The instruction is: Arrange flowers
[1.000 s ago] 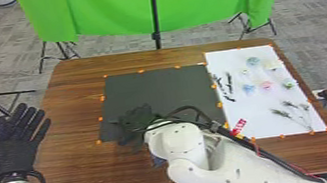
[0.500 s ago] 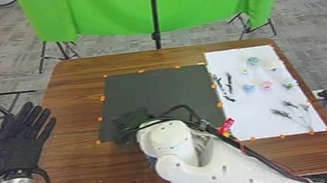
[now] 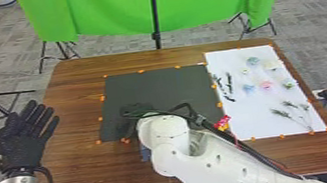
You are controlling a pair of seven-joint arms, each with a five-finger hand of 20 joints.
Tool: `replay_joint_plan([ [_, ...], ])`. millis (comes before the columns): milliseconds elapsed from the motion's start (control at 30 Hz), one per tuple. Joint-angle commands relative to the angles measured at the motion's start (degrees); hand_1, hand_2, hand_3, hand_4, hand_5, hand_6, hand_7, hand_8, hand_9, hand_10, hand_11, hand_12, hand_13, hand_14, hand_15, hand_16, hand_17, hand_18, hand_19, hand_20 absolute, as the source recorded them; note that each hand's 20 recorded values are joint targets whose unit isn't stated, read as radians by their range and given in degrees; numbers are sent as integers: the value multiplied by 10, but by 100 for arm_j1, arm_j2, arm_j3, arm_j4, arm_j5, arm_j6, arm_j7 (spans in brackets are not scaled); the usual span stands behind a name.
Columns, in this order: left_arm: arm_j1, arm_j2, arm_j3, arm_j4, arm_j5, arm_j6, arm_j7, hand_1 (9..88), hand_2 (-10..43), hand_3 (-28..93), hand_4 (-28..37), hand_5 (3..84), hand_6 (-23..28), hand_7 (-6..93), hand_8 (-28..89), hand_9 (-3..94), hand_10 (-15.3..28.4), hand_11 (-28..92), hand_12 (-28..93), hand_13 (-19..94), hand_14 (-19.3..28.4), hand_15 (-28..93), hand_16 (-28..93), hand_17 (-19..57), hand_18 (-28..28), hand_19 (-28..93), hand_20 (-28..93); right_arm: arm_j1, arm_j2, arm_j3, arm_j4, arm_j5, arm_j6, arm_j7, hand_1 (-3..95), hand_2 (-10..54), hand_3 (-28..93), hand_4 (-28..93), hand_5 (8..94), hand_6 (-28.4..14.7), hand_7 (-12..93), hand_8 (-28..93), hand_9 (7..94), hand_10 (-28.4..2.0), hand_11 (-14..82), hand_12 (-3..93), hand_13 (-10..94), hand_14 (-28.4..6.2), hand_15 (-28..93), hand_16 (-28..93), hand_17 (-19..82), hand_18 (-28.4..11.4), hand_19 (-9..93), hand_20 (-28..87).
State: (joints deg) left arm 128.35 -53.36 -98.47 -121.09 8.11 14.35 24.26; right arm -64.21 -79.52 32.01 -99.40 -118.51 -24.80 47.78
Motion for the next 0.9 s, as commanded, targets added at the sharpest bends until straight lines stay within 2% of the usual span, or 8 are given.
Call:
replay_joint_plan([
  [33,189,-25,-39,24,-61,-3,19,303,140,746,-283,473,71,209,-104,416,144,270,129,321,135,380,-64,-28,140,326,131,40,212,21,-91,-69,635,-4,271,94,733,-173,453,-79,76,-85,464,-284,194,224,301,-284,631,138,203,-284,746,252],
  [200,188,-46,-43,17,-17,-100,5,306,139,748,-283,472,71,211,-104,416,144,270,129,321,135,379,-64,-29,140,326,130,43,320,193,-481,342,784,-65,268,68,725,-173,442,-45,88,-95,458,-284,209,233,303,-284,642,146,205,-284,747,248],
  [300,212,-54,-90,16,-35,-68,49,307,139,747,-283,472,70,210,-104,416,144,270,129,322,135,379,-65,-29,140,326,130,42,460,235,-597,174,748,-185,269,54,717,-168,506,-39,96,-104,456,-284,207,231,299,-284,634,147,201,-284,729,242],
  [367,272,-96,-125,-6,-28,-73,63,307,138,748,-283,471,71,210,-104,416,144,270,129,322,135,379,-65,-28,140,327,130,23,597,247,-681,31,699,-181,268,56,708,-166,563,-49,96,-101,458,-284,196,223,297,-284,621,144,198,-284,721,243],
  [433,331,-115,-153,-27,-41,-68,91,307,137,748,-283,471,71,209,-104,416,144,270,129,322,135,378,-65,-28,140,326,129,38,736,229,-693,-265,454,-225,253,71,705,-161,570,-92,90,-91,455,-284,167,213,287,-284,605,140,191,-284,712,243],
  [567,427,-137,-190,-63,-56,-78,139,308,136,745,-283,471,71,209,-103,416,144,270,129,321,135,378,-64,-29,140,326,129,55,862,214,-570,-400,64,-105,240,92,696,-156,608,-136,63,-79,436,-284,116,195,261,-284,556,122,173,-284,689,240],
  [633,382,-150,-180,-40,-27,-89,98,306,136,745,-283,471,71,208,-103,416,144,269,129,322,135,378,-64,-29,140,326,129,56,888,202,-468,-493,-73,-128,239,97,694,-155,609,-144,58,-78,426,-284,102,189,247,-284,538,116,167,-284,684,239],
  [900,406,-152,-173,-61,-38,-91,140,305,136,744,-283,471,71,209,-103,416,145,269,129,321,136,378,-64,-29,140,326,129,-60,949,193,-425,-463,-645,-137,238,105,687,-152,645,-150,70,-76,421,-284,88,180,233,-284,502,110,153,-284,670,237],
])
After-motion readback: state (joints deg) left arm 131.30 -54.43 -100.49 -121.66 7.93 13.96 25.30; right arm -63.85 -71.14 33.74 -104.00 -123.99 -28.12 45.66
